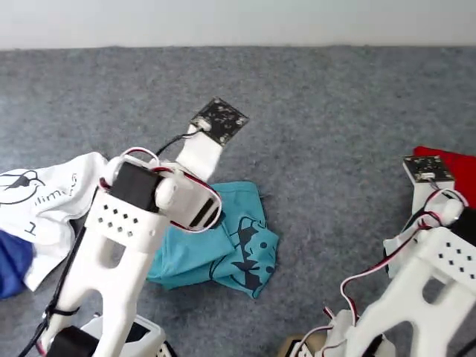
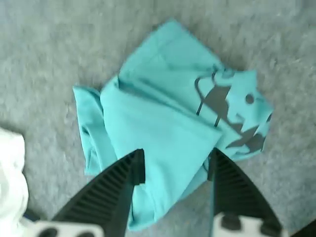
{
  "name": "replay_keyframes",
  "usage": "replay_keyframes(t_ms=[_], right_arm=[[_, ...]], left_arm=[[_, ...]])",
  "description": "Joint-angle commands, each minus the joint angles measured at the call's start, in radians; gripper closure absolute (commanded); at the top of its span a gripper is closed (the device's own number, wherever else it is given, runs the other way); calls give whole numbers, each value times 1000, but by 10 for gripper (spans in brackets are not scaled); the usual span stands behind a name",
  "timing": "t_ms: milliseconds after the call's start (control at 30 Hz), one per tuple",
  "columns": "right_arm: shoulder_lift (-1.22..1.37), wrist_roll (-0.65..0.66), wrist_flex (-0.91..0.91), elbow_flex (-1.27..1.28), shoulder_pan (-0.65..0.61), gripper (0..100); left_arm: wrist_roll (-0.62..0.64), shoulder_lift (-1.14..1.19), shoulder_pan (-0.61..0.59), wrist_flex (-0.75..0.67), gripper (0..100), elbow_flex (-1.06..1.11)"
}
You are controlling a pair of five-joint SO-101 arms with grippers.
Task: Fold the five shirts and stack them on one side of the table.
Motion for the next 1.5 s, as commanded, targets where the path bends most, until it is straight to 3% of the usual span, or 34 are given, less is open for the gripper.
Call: replay_keyframes(t_ms=[0,200,500,667,967,1300,1467], right_arm=[[-16,2,39,0,-7,990],[-18,2,39,0,-7,990],[-24,2,39,0,-7,990],[-24,2,39,0,-7,990],[-24,2,39,0,-7,990],[-21,2,39,0,-4,990],[-16,2,39,0,-7,990]], left_arm=[[8,-20,49,-57,787,-5],[5,135,54,-147,787,154],[5,427,63,-152,790,163],[5,442,63,-172,790,165],[8,443,186,-101,791,142],[5,451,54,-189,791,140],[5,453,51,-209,791,143]])
